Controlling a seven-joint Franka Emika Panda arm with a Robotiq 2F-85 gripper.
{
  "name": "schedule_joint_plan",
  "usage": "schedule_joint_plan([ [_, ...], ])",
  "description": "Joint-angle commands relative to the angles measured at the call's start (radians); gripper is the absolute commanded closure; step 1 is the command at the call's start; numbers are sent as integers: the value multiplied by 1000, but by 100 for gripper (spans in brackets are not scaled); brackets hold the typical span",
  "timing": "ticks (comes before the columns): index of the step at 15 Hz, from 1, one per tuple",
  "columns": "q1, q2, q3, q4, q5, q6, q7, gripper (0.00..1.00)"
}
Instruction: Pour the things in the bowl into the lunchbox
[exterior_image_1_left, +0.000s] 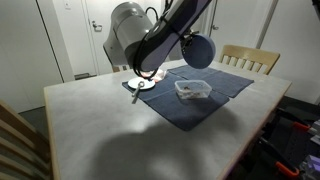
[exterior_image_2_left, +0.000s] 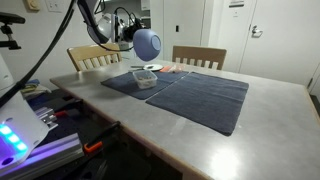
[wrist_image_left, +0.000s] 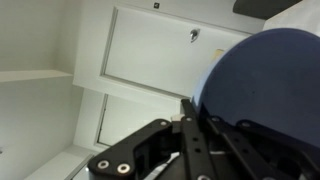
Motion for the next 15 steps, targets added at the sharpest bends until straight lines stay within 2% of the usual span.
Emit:
schedule_joint_plan([
  [1, -63, -65, 23, 21, 107, 15, -69, 99],
  [9, -240, -356, 4, -163, 300, 219, -240, 99],
  [15, -379, -602, -53, -369, 512, 481, -283, 99],
])
